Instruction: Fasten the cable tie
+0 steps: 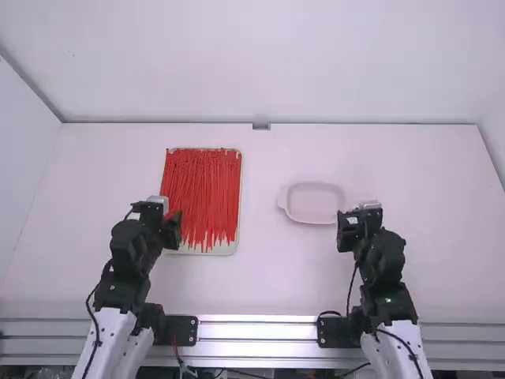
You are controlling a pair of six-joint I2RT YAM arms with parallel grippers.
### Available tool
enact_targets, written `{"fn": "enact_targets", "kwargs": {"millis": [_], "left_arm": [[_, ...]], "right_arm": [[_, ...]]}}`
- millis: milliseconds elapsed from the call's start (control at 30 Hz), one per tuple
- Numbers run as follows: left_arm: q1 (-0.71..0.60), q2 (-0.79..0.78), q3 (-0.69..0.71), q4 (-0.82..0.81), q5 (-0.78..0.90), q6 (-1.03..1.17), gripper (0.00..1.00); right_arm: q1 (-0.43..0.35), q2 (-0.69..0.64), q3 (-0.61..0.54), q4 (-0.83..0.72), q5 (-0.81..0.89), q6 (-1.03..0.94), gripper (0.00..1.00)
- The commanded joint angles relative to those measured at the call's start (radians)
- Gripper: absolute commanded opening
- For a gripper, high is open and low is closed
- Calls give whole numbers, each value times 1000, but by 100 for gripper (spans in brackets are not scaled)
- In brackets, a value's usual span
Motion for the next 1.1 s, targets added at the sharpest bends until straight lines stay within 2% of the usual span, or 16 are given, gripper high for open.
{"fn": "enact_targets", "kwargs": {"millis": [0, 267, 667, 1067], "left_arm": [[14, 56, 57, -14, 40, -12, 52], [19, 250, 178, -62, 98, -38, 69], [26, 464, 312, -119, 159, -44, 87], [28, 596, 411, -152, 147, -64, 98]], "right_arm": [[17, 48, 64, -1, -10, 3, 52], [49, 212, 162, -11, -36, 4, 68], [93, 400, 270, -19, -68, 28, 87], [224, 515, 352, -57, -82, 46, 98]]}}
